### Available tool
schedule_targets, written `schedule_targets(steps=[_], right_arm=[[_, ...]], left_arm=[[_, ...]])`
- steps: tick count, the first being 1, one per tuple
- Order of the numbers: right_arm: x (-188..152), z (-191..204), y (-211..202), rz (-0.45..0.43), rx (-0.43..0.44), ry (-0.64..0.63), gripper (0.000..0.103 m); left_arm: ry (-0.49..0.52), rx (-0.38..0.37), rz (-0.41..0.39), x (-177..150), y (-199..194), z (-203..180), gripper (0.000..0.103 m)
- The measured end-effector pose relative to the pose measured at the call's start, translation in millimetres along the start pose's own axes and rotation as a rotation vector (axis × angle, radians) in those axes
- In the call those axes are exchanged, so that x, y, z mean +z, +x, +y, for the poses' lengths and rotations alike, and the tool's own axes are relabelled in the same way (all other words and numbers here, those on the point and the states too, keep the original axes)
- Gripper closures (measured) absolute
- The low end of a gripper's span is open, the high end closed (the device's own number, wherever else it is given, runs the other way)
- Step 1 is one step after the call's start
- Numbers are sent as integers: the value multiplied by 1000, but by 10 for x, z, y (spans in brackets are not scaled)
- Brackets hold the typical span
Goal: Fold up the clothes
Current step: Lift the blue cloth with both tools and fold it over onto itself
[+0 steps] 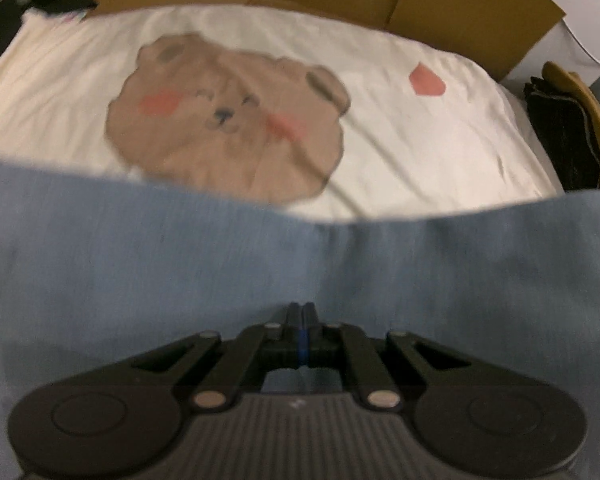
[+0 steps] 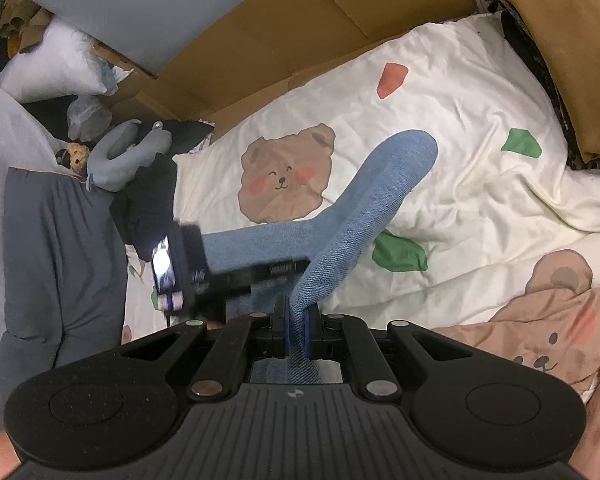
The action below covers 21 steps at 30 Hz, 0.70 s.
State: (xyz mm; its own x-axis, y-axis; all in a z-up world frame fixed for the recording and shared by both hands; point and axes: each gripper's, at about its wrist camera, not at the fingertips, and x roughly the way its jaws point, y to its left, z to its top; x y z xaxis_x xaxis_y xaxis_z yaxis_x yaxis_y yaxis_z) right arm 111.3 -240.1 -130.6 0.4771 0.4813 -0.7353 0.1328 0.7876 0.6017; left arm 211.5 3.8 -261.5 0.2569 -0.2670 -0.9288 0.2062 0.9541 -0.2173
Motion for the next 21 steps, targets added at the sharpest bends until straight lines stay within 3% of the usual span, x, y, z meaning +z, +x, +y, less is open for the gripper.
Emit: schedule_targets(steps=[5, 13, 16, 21], right_arm=[[-24, 2, 8, -3, 10, -7, 98], [-43, -18, 16, -25, 18, -4, 98], [-10, 60, 40, -21, 7, -12, 98], [16, 156, 34, -11, -8, -17, 98]], left_arm=[[-52, 30, 34, -398, -192, 4, 101], [-46, 75, 102, -675, -333, 9, 102], [14, 81, 148, -595, -301, -22, 101], [174, 114, 323, -250, -135, -136, 100]])
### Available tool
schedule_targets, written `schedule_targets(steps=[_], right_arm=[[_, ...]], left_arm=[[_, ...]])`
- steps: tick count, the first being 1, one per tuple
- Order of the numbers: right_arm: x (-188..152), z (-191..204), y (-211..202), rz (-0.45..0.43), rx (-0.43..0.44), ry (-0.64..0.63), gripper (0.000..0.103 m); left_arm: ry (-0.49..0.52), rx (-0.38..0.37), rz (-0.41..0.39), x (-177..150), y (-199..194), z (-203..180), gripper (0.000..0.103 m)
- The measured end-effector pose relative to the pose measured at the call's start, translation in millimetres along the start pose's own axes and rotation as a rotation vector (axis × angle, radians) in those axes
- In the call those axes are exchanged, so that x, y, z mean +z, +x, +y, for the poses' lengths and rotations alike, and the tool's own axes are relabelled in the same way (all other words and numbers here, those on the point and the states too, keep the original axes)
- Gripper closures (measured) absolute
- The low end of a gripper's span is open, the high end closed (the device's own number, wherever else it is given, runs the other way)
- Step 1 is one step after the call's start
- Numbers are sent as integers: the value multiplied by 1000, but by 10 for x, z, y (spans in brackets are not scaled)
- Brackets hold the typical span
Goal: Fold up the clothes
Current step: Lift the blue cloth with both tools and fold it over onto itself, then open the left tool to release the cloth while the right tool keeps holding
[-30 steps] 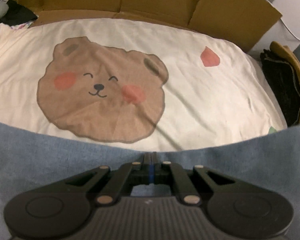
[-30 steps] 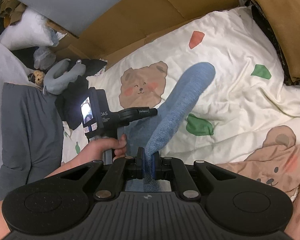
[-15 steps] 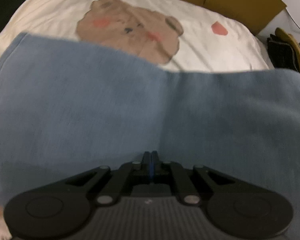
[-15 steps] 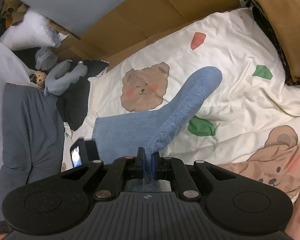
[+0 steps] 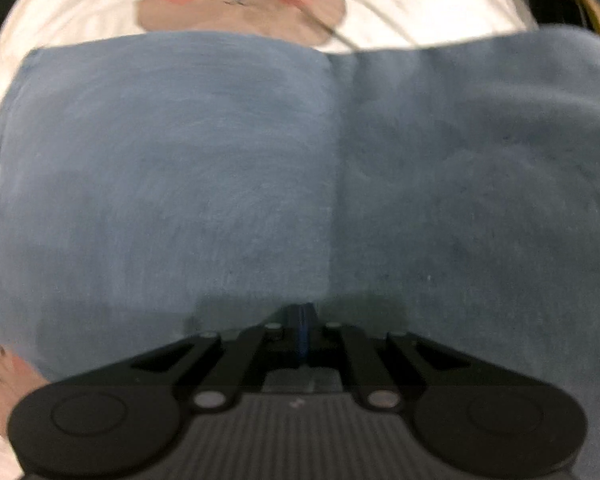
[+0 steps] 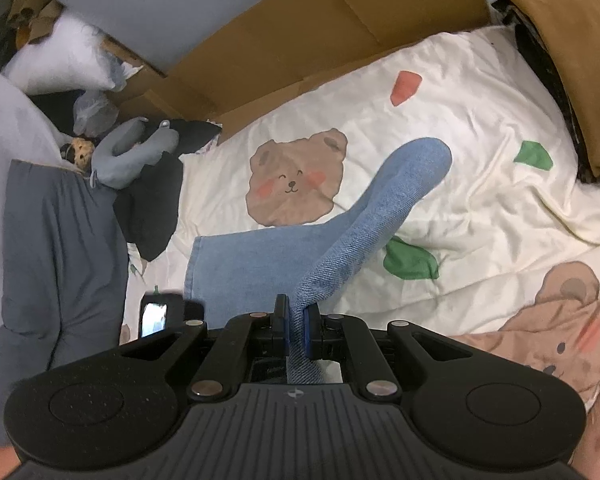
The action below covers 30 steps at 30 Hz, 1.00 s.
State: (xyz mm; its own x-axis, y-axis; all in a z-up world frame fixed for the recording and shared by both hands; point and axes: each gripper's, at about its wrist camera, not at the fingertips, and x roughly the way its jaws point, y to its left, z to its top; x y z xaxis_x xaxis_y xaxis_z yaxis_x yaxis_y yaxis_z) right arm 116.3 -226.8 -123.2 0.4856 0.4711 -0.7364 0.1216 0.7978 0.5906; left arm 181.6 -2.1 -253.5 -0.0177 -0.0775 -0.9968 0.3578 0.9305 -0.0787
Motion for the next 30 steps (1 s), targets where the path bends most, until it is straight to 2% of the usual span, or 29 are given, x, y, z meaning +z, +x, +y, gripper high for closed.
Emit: schedule_targets(steps=[4, 6, 13, 17, 19, 21, 26, 30], right_arm=[[31, 85, -26, -10, -28, 9, 98], [10, 140, -28, -7, -21, 0, 98], [-7, 296, -73, -5, -29, -24, 98], [20, 348, -123, -23, -36, -14, 98], [24, 391, -130, -28, -45, -18, 98], [20, 420, -125, -23, -57, -20, 98], [69, 521, -58, -9, -77, -27, 98], [139, 702, 17, 0, -81, -58, 98]], left_arm=[[113, 9, 21, 209, -77, -114, 100], [148, -29, 1, 294, -190, -141, 100], [204, -81, -56, 393, -552, -19, 98], [211, -55, -90, 370, -711, 132, 87], [195, -67, -114, 388, -808, 290, 80], [183, -75, -151, 436, -917, 479, 53], [120, -124, -222, 446, -1112, 818, 49], [72, -100, -274, 361, -1138, 1154, 38]])
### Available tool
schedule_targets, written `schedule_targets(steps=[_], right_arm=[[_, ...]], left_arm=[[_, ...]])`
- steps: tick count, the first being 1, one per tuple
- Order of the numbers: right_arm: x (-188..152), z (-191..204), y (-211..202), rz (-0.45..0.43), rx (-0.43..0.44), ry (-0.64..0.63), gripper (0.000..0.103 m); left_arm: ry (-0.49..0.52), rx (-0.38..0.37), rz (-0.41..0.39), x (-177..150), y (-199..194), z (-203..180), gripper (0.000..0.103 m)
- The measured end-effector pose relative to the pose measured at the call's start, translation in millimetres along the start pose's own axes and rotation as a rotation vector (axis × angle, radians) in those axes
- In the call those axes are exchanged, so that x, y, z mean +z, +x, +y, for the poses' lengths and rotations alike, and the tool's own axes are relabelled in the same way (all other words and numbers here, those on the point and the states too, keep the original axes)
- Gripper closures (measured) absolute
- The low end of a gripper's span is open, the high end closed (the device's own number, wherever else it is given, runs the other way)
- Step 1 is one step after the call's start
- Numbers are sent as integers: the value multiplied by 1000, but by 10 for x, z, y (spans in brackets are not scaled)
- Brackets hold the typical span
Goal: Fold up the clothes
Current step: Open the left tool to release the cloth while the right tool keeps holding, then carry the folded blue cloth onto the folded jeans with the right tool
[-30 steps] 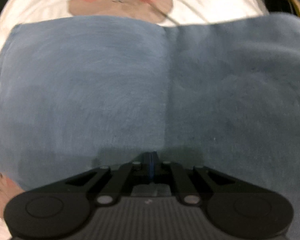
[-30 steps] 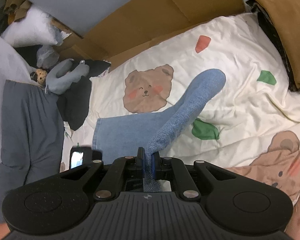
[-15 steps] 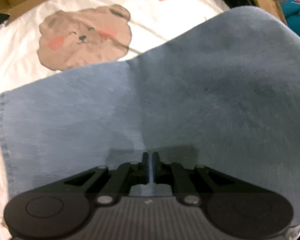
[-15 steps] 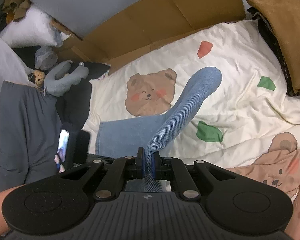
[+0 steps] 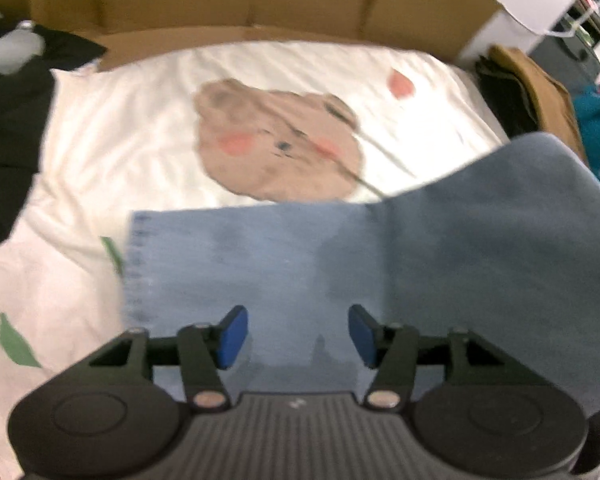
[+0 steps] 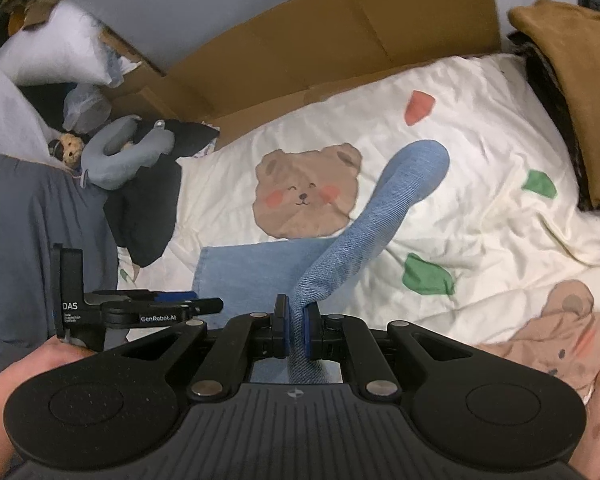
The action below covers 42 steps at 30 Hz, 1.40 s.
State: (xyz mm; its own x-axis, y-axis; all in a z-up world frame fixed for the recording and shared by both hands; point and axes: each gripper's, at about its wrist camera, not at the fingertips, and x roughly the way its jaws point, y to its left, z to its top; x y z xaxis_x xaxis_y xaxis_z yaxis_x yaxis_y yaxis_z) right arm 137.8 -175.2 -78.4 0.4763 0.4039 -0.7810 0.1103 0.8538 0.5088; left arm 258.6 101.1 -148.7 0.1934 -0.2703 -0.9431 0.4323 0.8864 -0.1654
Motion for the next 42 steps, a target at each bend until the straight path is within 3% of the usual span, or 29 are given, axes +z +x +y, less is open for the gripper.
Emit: schedule_targets(steps=[7, 13, 20, 32, 42], right_arm=[[71, 379, 106, 32, -26, -70, 98], [73, 696, 218, 73, -59, -138, 98], [96, 1048, 417, 116, -89, -181, 98], [62, 1650, 1044, 189, -106, -236, 98], [30, 1922, 1616, 243, -106, -260, 98]], left_arm=[[-71, -27, -35, -264, -135, 451, 34], [-86, -30, -74, -369, -219, 676, 34], [-182, -87, -133, -405, -277, 919, 33], [-296, -111, -245, -591, -417, 1358, 33], [-414, -147, -338, -825, -414, 1670, 33]])
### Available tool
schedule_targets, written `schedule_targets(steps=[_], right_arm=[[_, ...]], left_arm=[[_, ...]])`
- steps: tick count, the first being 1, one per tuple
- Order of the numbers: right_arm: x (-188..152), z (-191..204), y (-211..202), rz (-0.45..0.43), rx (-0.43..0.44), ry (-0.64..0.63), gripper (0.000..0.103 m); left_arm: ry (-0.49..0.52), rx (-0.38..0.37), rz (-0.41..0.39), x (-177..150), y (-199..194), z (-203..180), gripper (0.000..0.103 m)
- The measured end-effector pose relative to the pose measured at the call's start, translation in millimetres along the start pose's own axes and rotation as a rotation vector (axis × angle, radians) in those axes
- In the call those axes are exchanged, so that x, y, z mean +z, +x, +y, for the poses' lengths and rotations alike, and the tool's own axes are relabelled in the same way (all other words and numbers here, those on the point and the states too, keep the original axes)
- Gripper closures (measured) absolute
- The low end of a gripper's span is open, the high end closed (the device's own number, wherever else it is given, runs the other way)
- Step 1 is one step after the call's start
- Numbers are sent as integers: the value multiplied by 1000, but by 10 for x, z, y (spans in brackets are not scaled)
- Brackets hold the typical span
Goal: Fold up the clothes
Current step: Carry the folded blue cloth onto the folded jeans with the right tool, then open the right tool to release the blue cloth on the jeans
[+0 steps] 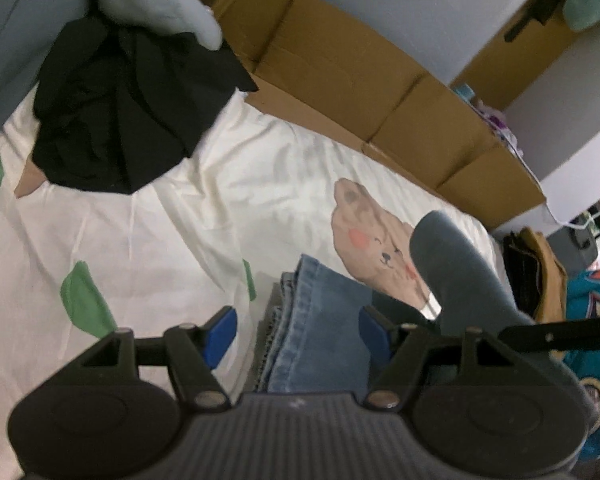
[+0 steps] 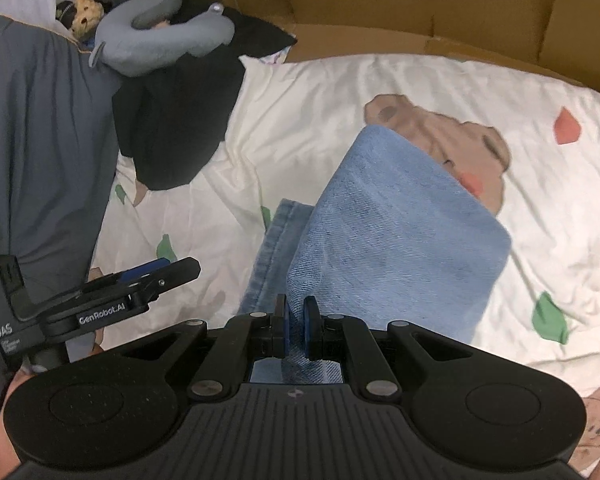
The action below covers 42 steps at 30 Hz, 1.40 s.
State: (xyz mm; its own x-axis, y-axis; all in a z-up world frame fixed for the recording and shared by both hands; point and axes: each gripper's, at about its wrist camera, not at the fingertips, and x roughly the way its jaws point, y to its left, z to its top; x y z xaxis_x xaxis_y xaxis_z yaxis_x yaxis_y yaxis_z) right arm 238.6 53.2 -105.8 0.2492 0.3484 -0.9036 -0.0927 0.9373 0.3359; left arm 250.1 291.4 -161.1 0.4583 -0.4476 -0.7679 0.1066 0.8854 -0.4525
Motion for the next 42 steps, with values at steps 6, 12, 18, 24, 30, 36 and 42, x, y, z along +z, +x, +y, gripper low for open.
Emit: schedule_targets(steps=[6, 12, 18, 24, 30, 36, 42], right_arm=[[11, 185, 300, 33, 15, -32, 98], [-14, 367, 649, 58, 18, -62, 98], [-91, 458, 985, 94, 17, -73, 98], [-225, 598, 1195, 120, -15, -160, 98], [-334, 719, 1361, 146, -54, -223, 89], [-359, 669, 1215, 119, 52, -143, 75], [-388, 465, 985, 77, 39, -116, 75]], left_arm=[[-62, -7, 6, -136, 20, 243, 33], [-127, -37, 21, -225, 78, 445, 36], [-136, -51, 29, -209, 148, 499, 38], [-142, -44, 39, -189, 127, 598, 38], [-156, -48, 35, -155, 114, 667, 38], [-135, -50, 41, -158, 86, 650, 38], [-91, -74, 93, -288, 64, 545, 38]])
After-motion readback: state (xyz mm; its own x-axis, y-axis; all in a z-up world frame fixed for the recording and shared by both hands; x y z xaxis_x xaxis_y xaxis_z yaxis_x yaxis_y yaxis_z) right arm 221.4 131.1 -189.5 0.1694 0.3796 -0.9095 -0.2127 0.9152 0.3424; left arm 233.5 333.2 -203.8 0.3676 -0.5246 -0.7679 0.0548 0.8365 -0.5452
